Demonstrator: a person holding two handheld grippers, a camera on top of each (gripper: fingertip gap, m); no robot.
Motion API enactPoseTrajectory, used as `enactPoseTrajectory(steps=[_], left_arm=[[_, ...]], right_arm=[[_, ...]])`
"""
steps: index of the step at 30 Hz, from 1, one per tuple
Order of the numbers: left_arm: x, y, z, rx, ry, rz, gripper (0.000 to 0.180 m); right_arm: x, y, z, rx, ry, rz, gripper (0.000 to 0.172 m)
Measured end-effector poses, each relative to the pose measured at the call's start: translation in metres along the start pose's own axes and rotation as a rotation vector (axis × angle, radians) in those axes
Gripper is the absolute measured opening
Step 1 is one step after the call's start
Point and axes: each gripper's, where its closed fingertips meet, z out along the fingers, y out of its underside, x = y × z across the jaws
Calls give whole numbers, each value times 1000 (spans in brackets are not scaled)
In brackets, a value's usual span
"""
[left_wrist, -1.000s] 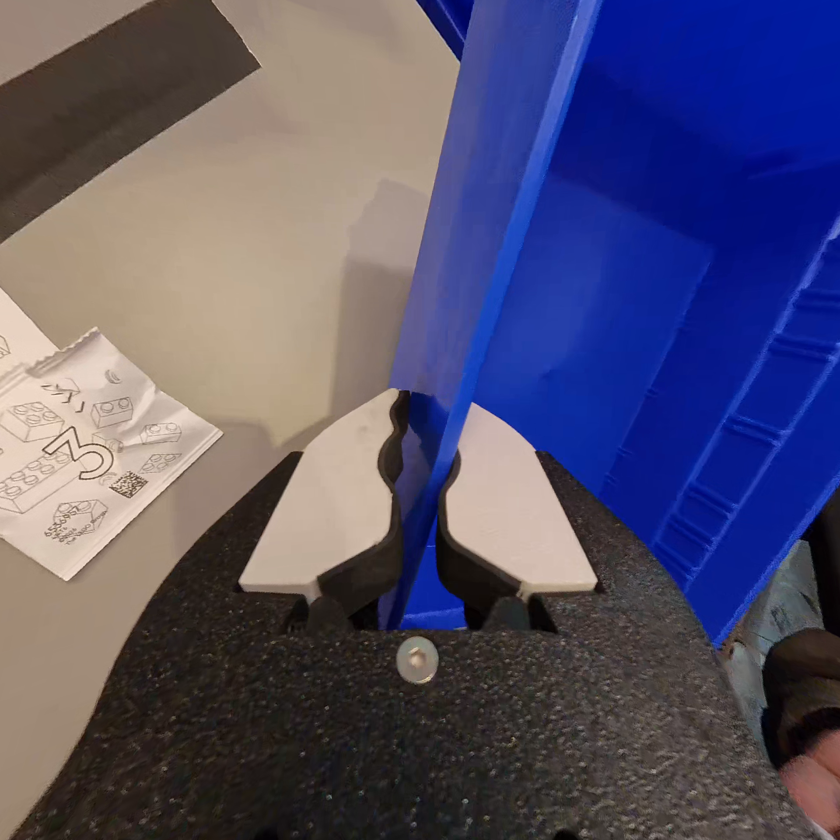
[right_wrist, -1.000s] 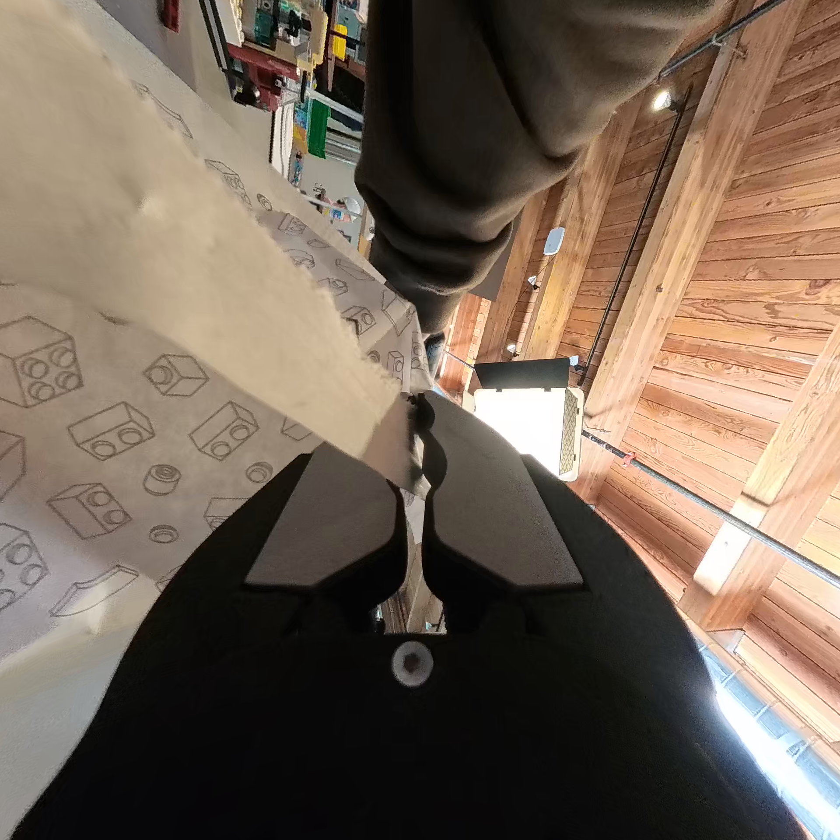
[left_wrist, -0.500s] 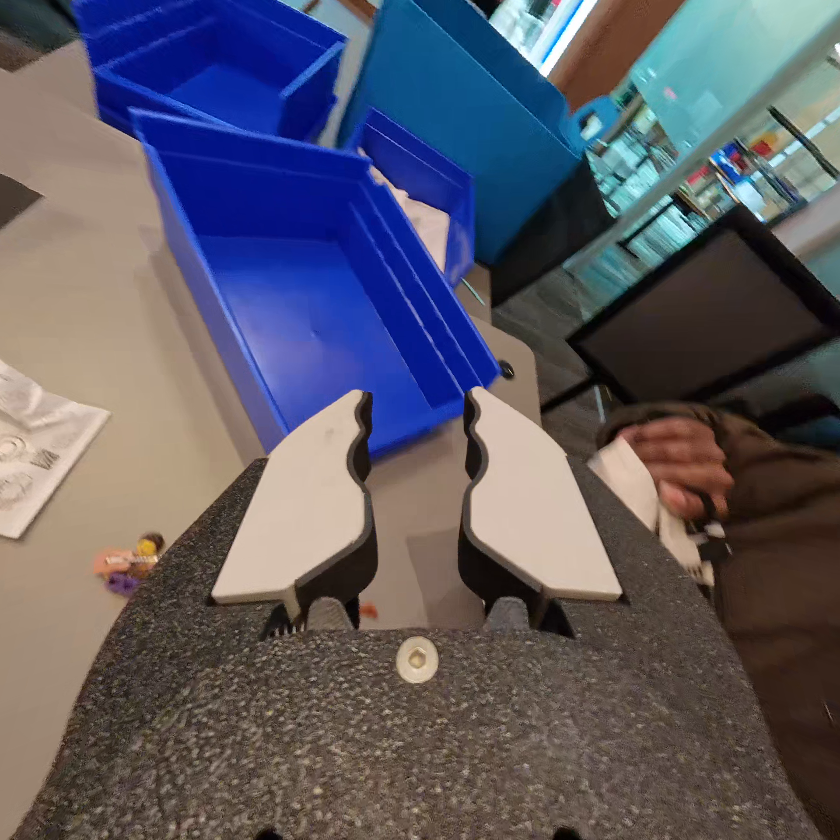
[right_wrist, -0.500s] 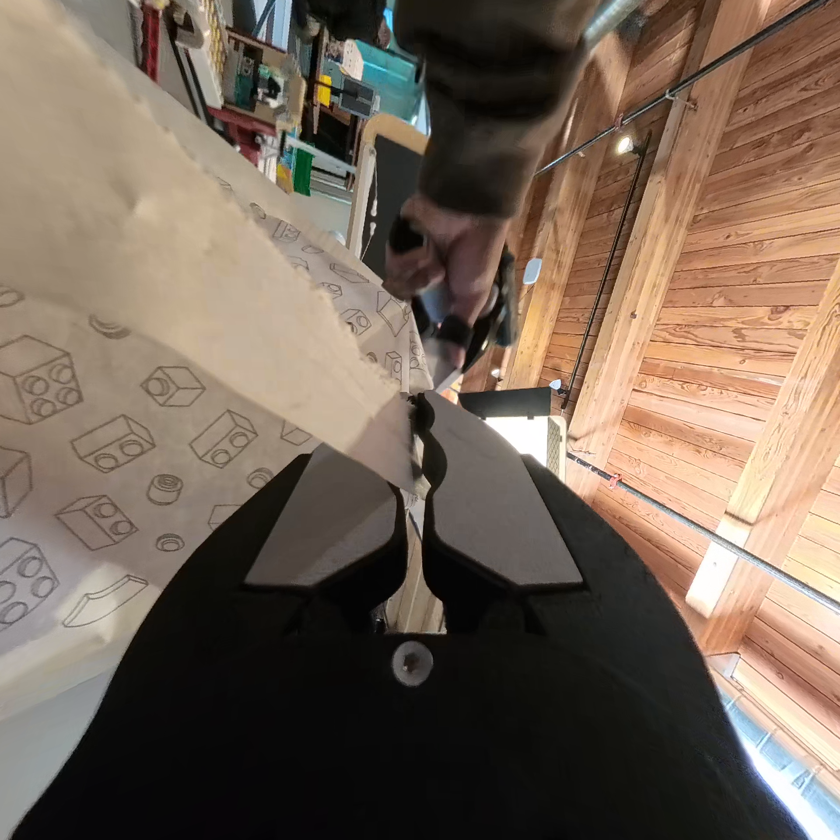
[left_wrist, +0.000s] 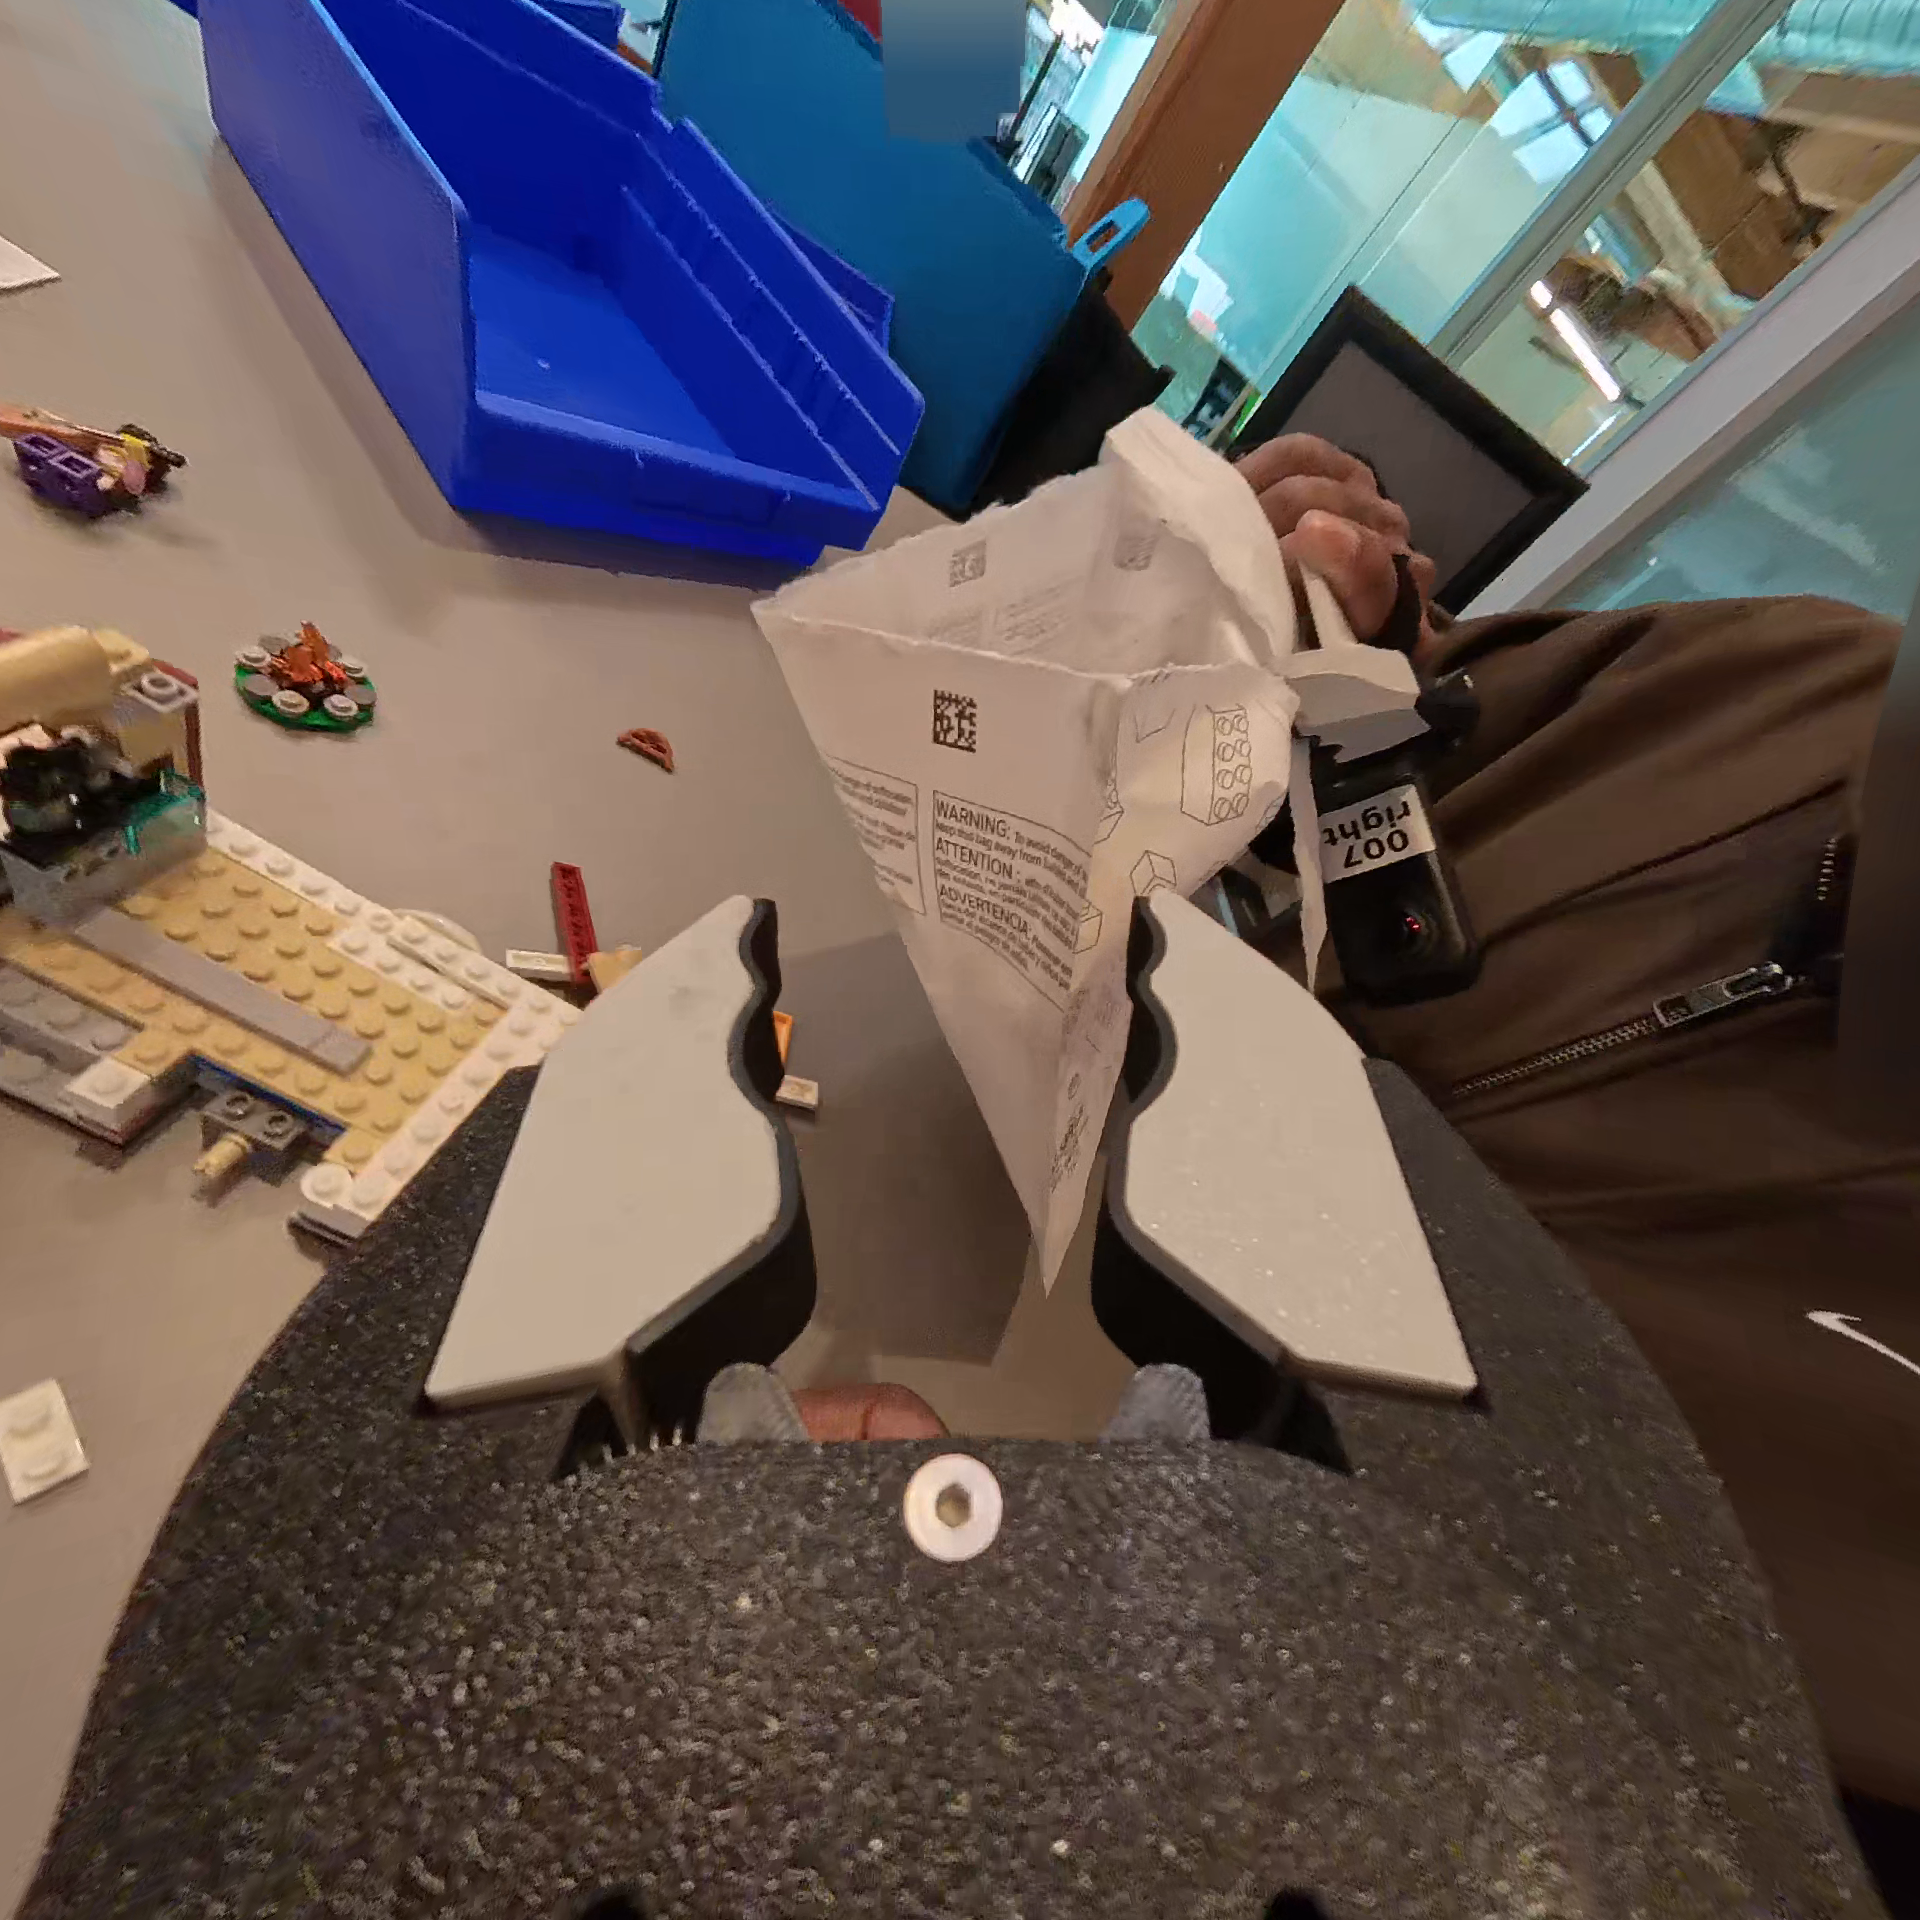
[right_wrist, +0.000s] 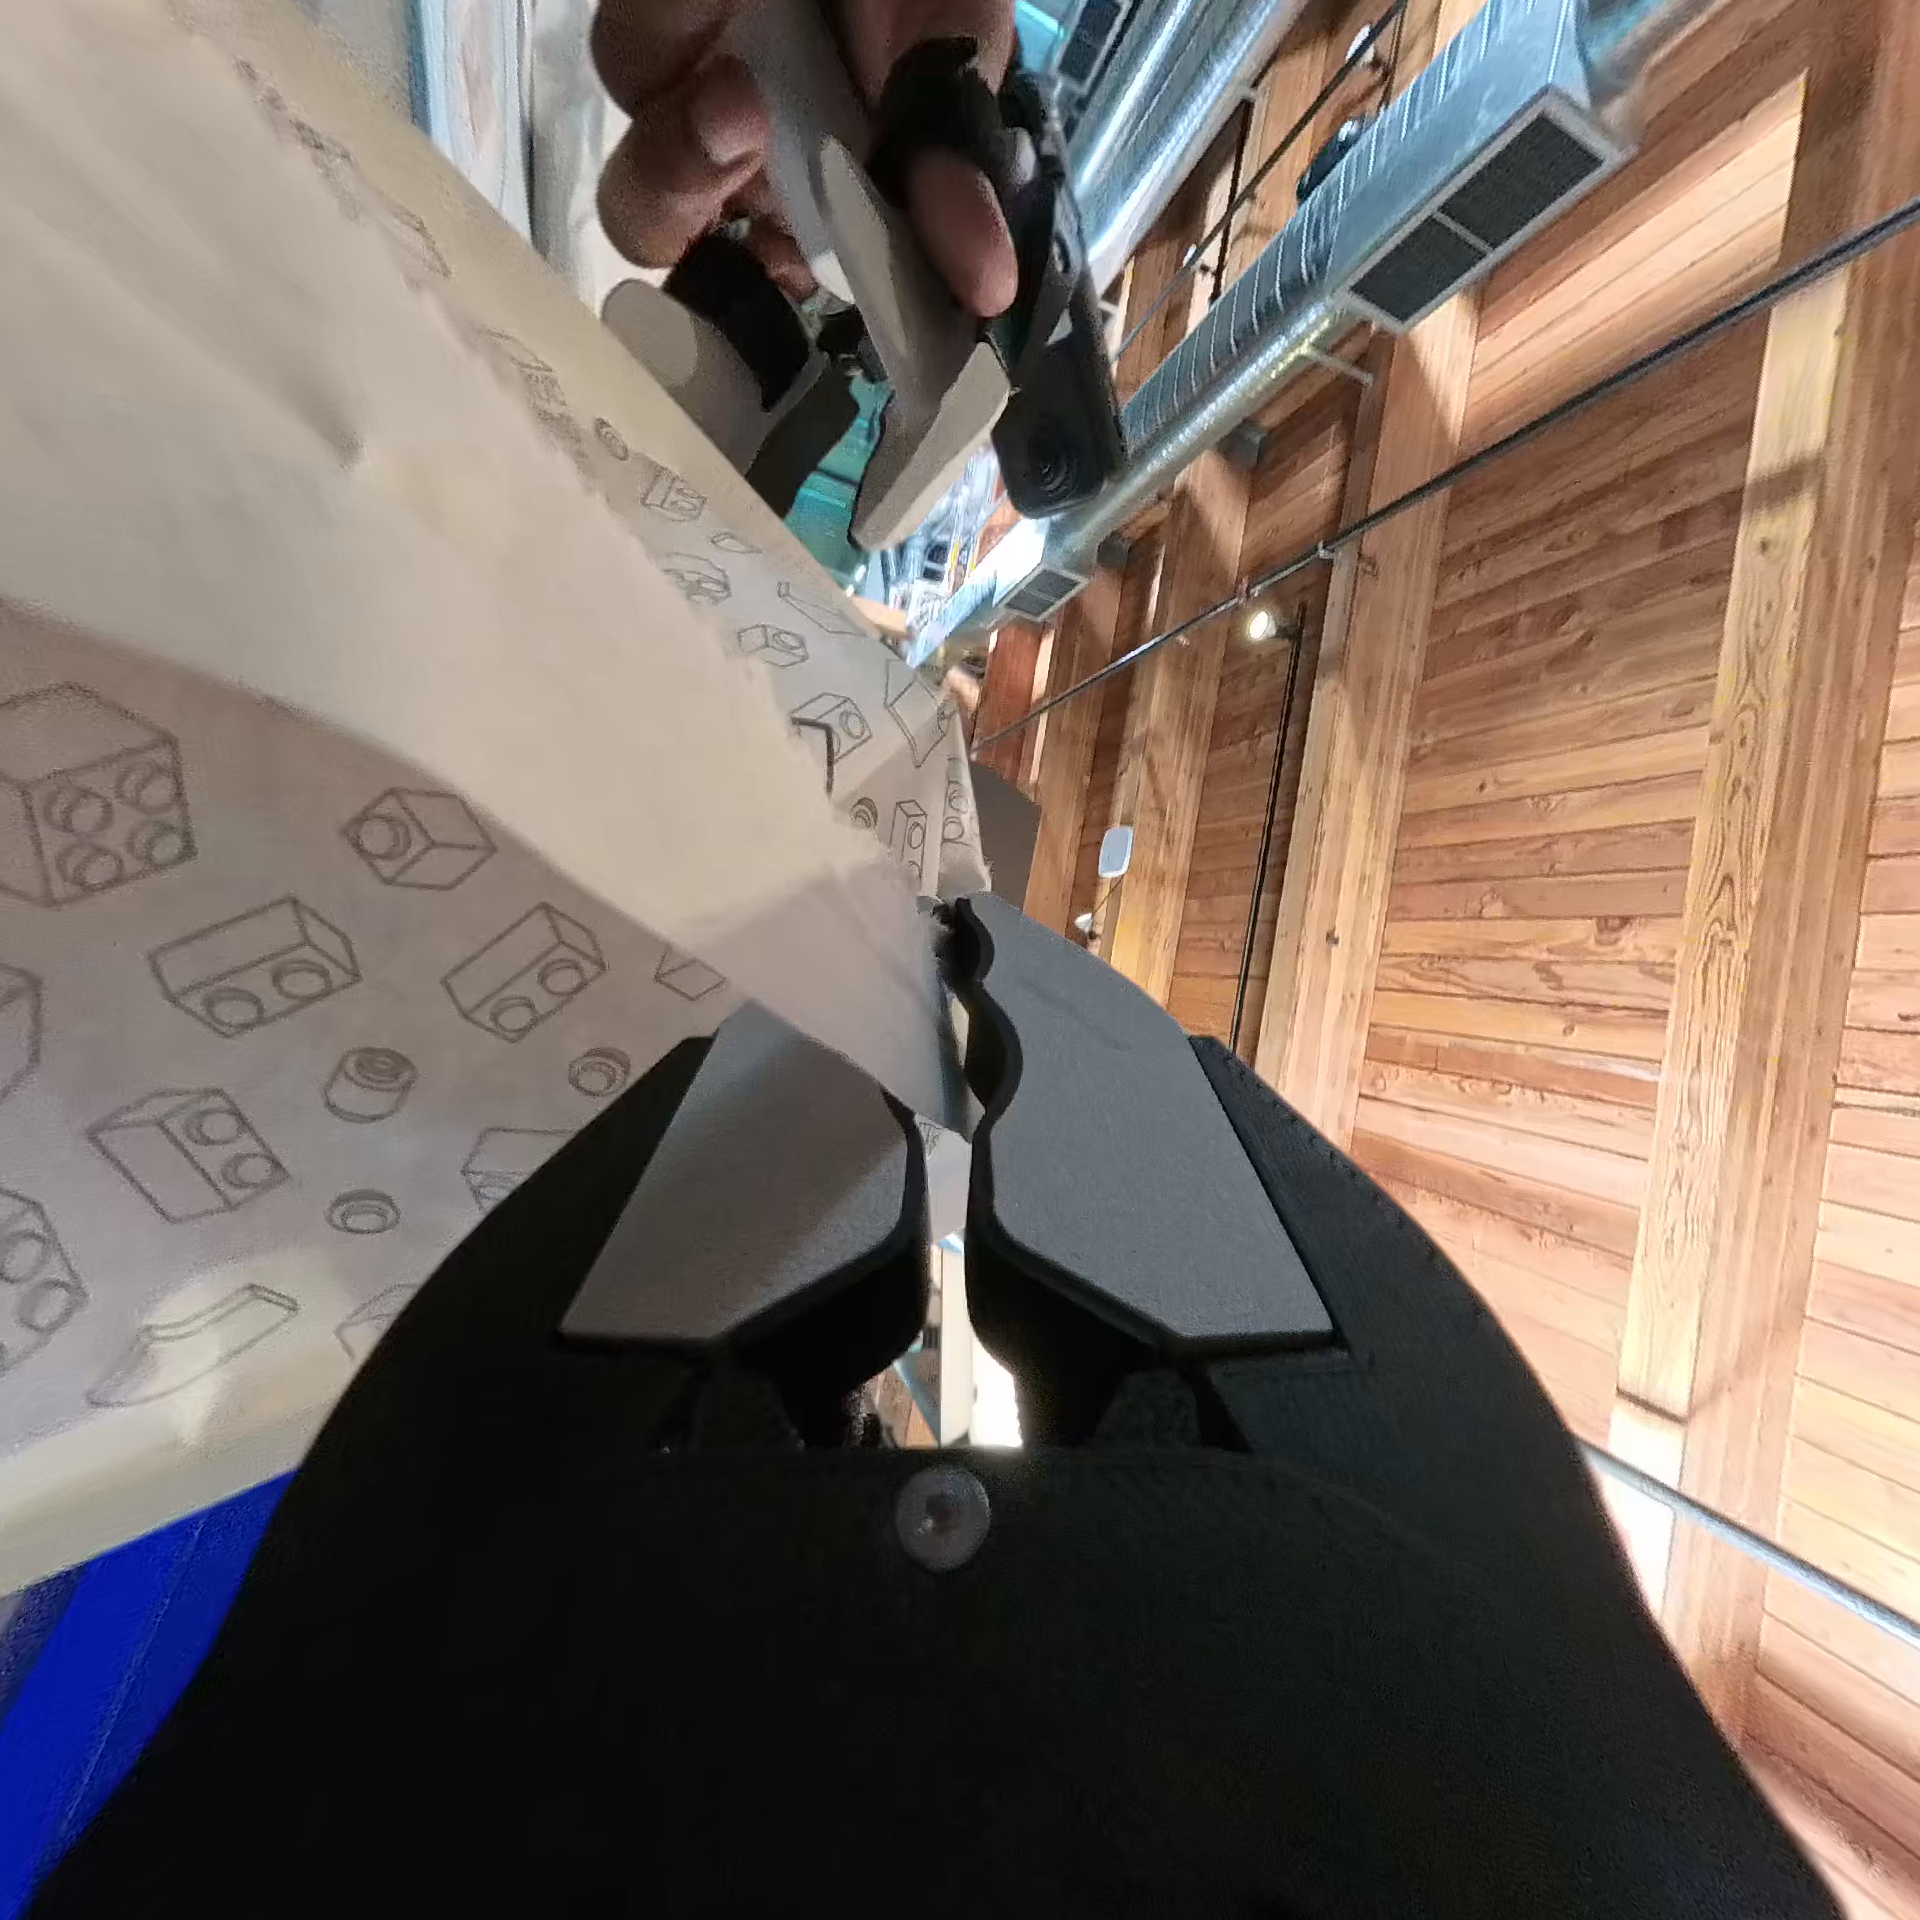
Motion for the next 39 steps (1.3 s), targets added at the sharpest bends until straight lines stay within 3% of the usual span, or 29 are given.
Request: enactPoseTrajectory(steps=[5, 6, 9, 11, 21, 27, 32, 39], left_arm=[[8, 12, -22, 50, 40, -22, 62], [7, 14, -25, 49, 29, -14, 56], [8, 18, -37, 65, 32, 38, 11], [11, 20, -46, 80, 38, 98, 1], [14, 33, -105, 157, -28, 396, 0], [10, 24, -143, 268, -92, 433, 0], [13, 31, -164, 281, -92, 471, 0], [24, 42, -168, 246, -62, 530, 0]], right_arm=[[1, -29, 25, 54, 0, -8, 0], [1, -33, 29, 60, -1, -8, 0], [0, -46, 41, 72, -8, -1, 0], [-1, -54, 47, 75, -12, 12, 0], [-17, -82, 63, 14, -79, 198, 5], [-40, -61, 60, -61, -196, 356, 11], [-92, -22, 48, -121, -445, 532, 19], [-106, -10, 49, 9, -681, 839, 24]])
